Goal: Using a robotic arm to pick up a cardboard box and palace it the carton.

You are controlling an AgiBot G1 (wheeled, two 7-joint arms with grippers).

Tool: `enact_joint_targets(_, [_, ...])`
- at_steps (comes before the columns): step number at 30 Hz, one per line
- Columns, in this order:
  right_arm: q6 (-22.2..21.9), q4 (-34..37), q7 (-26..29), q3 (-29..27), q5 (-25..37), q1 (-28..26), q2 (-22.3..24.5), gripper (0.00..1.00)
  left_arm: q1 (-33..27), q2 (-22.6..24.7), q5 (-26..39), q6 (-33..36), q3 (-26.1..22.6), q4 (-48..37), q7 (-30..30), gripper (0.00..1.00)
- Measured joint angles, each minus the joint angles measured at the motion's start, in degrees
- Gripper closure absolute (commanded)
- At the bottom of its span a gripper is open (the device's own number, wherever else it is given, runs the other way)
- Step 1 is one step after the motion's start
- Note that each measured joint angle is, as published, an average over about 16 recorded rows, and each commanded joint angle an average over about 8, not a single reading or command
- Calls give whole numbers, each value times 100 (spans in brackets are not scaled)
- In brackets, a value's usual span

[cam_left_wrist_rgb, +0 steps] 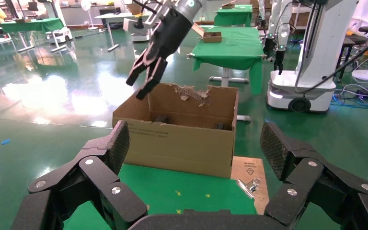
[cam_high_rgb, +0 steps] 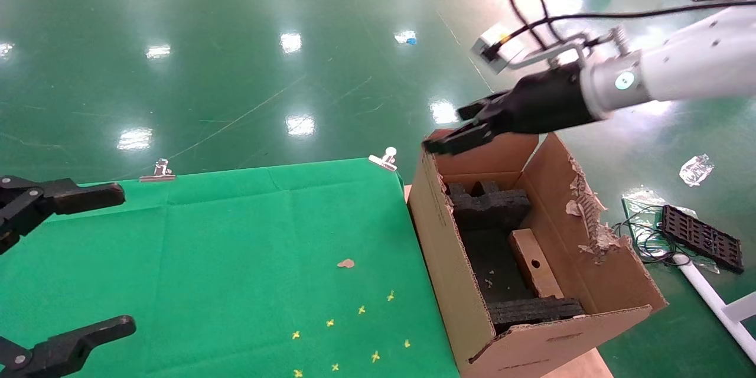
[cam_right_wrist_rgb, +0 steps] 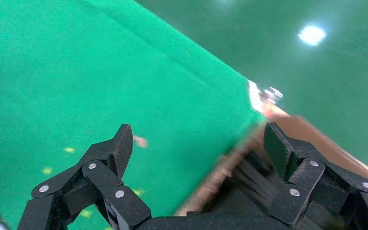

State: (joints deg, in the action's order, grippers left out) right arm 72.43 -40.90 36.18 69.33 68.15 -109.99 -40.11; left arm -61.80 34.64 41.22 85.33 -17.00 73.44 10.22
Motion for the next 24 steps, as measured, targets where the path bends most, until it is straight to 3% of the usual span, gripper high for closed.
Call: enact_joint_targets(24, [758,-1868,-1453,-3047,-1502,2768,291,0,-2,-3,-5,-3,-7,0,-4,0])
